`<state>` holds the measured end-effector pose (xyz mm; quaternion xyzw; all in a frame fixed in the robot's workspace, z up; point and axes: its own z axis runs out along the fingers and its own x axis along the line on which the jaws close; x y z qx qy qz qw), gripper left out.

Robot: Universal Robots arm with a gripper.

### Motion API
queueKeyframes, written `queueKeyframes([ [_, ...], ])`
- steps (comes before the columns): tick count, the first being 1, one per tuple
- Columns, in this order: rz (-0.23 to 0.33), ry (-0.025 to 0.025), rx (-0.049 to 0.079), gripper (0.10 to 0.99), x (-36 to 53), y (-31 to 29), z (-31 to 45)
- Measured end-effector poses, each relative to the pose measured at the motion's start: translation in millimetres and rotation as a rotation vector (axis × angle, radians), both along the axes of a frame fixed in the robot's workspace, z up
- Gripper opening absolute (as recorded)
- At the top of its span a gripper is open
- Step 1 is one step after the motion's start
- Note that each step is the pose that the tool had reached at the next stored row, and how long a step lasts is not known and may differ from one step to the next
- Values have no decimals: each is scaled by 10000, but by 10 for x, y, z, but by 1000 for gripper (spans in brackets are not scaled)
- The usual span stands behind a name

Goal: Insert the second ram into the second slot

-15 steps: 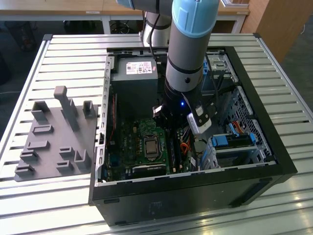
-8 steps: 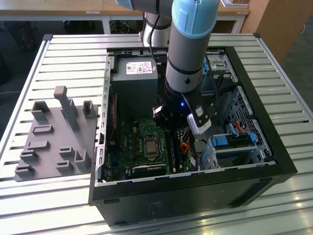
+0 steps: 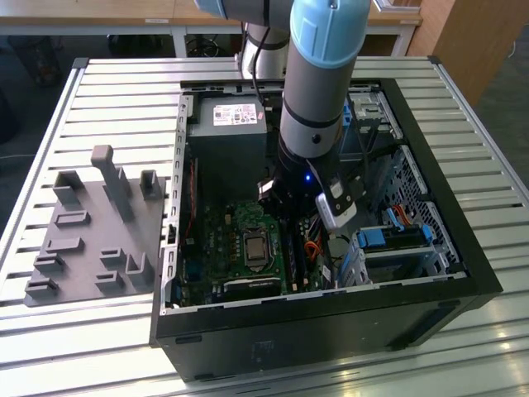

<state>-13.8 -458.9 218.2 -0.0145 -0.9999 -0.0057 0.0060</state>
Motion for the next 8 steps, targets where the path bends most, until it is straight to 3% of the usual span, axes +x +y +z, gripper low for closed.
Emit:
queueKeyframes([
  [8, 0, 0, 0, 137, 0, 0, -3],
])
